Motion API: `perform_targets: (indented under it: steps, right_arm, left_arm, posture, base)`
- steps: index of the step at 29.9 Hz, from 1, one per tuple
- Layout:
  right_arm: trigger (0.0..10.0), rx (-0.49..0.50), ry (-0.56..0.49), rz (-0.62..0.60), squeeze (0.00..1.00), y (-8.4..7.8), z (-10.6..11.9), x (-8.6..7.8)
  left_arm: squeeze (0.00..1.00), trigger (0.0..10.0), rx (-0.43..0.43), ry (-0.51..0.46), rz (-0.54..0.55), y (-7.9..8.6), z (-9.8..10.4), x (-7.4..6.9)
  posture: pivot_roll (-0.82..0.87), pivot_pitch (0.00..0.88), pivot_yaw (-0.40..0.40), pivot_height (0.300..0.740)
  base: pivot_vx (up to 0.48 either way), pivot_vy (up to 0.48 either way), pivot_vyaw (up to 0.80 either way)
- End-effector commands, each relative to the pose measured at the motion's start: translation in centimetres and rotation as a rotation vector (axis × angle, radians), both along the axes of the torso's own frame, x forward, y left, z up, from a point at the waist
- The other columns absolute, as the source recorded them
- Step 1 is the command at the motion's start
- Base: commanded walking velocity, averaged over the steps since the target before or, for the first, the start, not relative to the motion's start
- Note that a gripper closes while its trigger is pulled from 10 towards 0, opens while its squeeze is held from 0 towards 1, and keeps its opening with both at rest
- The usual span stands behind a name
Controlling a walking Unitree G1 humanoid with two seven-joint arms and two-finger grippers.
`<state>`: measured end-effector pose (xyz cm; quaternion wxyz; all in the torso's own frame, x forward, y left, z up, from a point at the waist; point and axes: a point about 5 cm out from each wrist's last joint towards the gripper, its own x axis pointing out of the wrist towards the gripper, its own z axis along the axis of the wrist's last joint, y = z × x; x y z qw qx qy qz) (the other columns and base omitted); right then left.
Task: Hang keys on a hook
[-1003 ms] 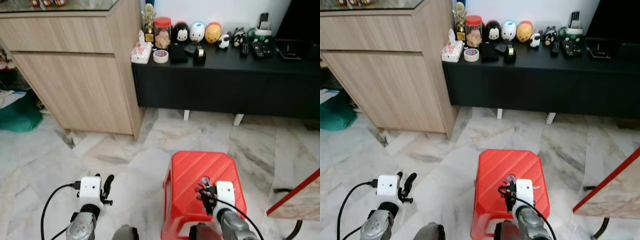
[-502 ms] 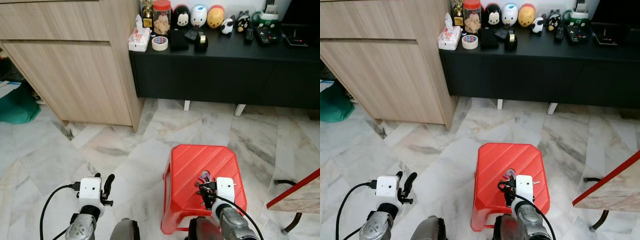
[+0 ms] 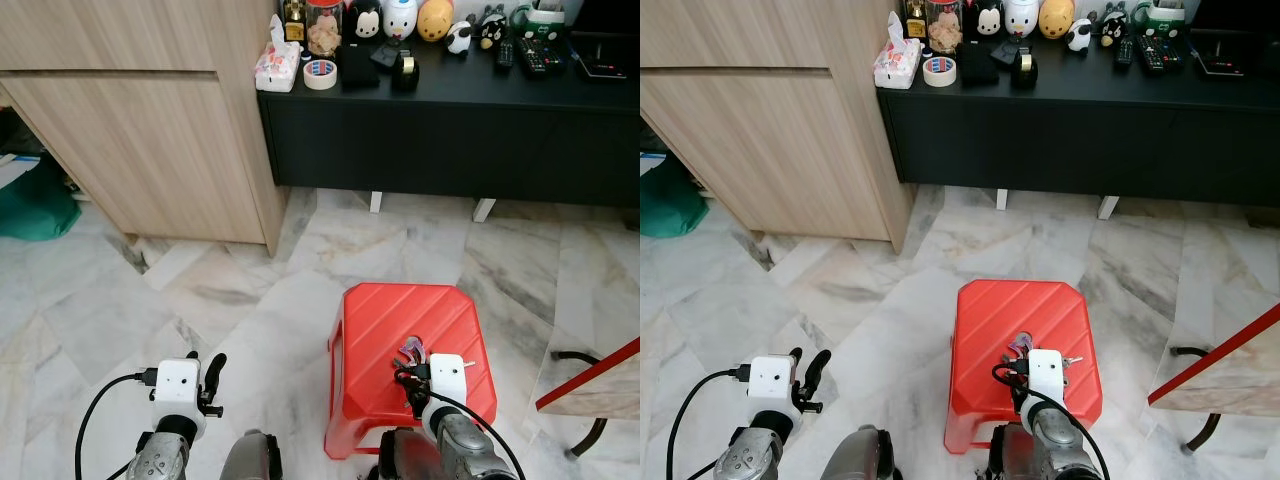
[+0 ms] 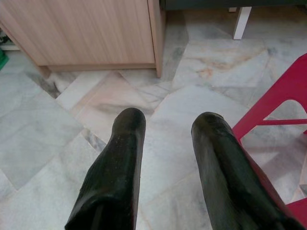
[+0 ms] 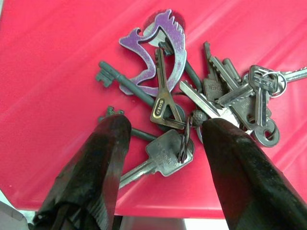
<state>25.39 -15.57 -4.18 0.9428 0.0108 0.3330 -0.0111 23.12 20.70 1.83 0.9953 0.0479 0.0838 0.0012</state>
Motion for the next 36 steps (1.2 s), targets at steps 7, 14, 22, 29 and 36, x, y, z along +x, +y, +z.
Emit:
perform_targets:
  steps: [7, 14, 22, 29, 36]
  right_arm:
    - [10.0, 0.001, 0.036, -0.024, 0.00, -0.07, -0.63, -0.79]
    - [5.1, 0.007, 0.038, -0.029, 0.00, -0.01, -0.66, -0.83]
    - [0.0, 0.004, 0.042, -0.035, 0.00, -0.04, -0.70, -0.89]
    - [10.0, -0.004, 0.051, -0.039, 0.00, -0.14, -0.82, -1.04]
    - [10.0, -0.006, 0.057, -0.046, 0.00, -0.23, -0.94, -1.20]
  left_arm:
    - [0.00, 10.0, 0.014, 0.040, 0.000, 0.35, -0.52, -0.75]
    - [0.00, 10.0, 0.021, 0.043, 0.005, 0.44, -0.53, -0.79]
    - [0.00, 10.0, 0.023, 0.047, 0.010, 0.55, -0.60, -0.85]
    - [0.00, 10.0, 0.025, 0.050, 0.013, 0.66, -0.66, -0.86]
    - [0.00, 10.0, 0.028, 0.053, 0.012, 0.77, -0.66, -0.87]
  posture:
    - [0.06, 0.203, 0.025, 0.654]
    - [0.06, 0.202, 0.027, 0.654]
    - [0.07, 0.200, 0.027, 0.654]
    - [0.07, 0.201, 0.028, 0.654]
    - [0.07, 0.202, 0.031, 0.654]
  base:
    - [0.000, 0.000, 0.00]
    - [0.000, 0.000, 0.00]
    - [0.000, 0.000, 0.00]
    - [0.000, 0.000, 0.00]
    - [0.000, 0.000, 0.00]
